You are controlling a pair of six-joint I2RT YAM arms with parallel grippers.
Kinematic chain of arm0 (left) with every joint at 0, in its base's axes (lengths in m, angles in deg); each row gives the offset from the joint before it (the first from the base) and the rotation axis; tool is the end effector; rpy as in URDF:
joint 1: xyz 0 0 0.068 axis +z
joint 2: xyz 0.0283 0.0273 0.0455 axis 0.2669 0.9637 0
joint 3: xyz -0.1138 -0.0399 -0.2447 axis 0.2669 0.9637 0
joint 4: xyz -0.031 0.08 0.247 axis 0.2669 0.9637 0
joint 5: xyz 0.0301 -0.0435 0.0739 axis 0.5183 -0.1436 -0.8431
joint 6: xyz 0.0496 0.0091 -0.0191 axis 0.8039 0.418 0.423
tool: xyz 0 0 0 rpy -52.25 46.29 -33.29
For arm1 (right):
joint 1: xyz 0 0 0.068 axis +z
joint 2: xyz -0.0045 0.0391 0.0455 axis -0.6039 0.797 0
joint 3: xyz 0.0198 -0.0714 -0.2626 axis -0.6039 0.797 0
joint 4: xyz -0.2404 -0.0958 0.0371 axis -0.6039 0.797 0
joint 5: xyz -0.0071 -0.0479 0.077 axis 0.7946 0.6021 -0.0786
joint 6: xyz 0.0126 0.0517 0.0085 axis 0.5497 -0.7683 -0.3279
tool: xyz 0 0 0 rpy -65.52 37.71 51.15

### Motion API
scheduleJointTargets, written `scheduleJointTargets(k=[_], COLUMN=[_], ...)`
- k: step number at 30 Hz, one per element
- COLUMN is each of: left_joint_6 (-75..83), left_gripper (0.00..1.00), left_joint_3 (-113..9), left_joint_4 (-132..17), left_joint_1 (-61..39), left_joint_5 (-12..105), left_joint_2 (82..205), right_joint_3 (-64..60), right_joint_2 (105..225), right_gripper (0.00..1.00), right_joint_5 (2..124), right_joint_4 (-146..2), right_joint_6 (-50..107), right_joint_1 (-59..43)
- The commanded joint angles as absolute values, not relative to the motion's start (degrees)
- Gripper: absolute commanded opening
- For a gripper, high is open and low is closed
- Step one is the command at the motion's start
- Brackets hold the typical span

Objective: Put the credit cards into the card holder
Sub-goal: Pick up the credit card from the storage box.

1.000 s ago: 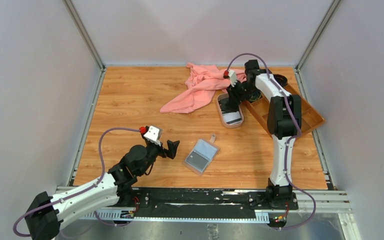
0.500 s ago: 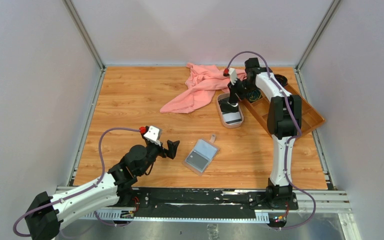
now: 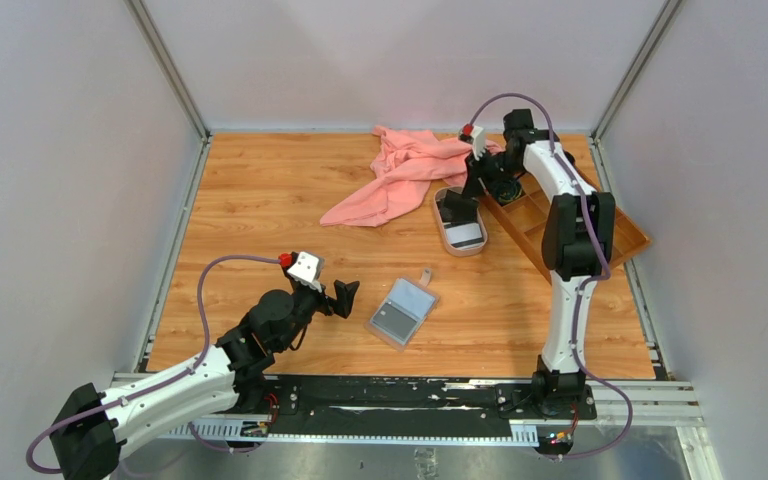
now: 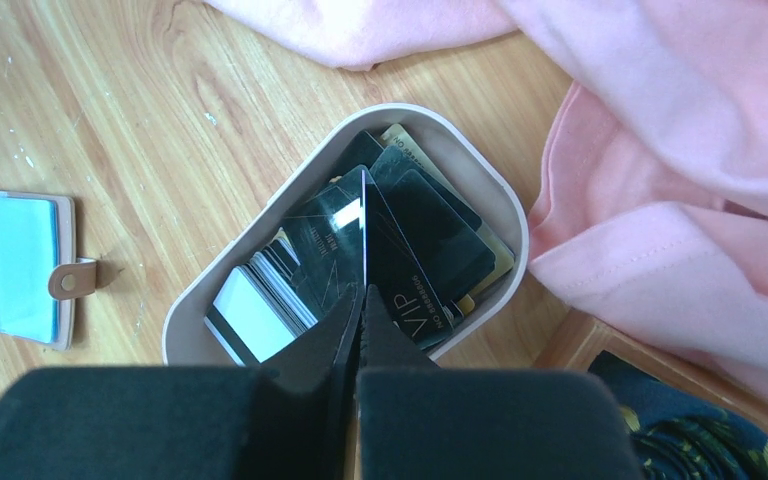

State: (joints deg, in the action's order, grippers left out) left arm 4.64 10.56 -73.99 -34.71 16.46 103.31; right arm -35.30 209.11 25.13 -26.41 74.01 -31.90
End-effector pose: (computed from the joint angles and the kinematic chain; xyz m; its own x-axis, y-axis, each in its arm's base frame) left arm 0.1109 -0.1125 0.1994 -0.1714 -0.0700 -0.9827 0.4552 0.8790 -0.1420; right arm 0.4660 0.0683 0.2324 -0.4399 -0.4767 -0.7611 -0.8589 0.4707 0.2017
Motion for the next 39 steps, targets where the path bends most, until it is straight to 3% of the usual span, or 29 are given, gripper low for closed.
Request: scheduleJointTargets(k=[1,16,20,26,32,39], left_joint_6=[5.30,5.08,-2.03,-20.54,-36.50,-49.69], left_gripper=[1.00,1.00,1.00,1.00,1.00,0.88], left_joint_3=[9.18,8.38,8.01,9.41,10.25,8.67], left_joint_4=[-74.49,-74.41,-75.01,-80.64,-92.38,-116.03], left_joint_1=[-34.42,-34.44,-34.37,-34.03,-33.34,-32.62], left_joint_5=[15.81,15.40,15.81,18.79,22.54,28.42], left_joint_2=[102.86,103.54,103.70,105.17,111.30,129.67], right_joint_3=[-36.06,-34.28,-30.74,-20.51,-1.66,11.38], right_joint_2=[206.76,204.45,200.59,193.08,182.80,178.35], right_gripper=[0.00,0.00,0.00,0.00,0.00,0.00], right_joint_5=[21.94,13.40,11.10,0.55,-3.16,-4.59], right_joint_4=[-25.26,-27.03,-28.38,-35.45,-60.31,-68.93], right_joint_6=[71.65,63.02,59.36,41.83,12.88,-5.42], right_joint_1=[-33.60,-36.71,-36.67,-38.30,-38.33,-37.68])
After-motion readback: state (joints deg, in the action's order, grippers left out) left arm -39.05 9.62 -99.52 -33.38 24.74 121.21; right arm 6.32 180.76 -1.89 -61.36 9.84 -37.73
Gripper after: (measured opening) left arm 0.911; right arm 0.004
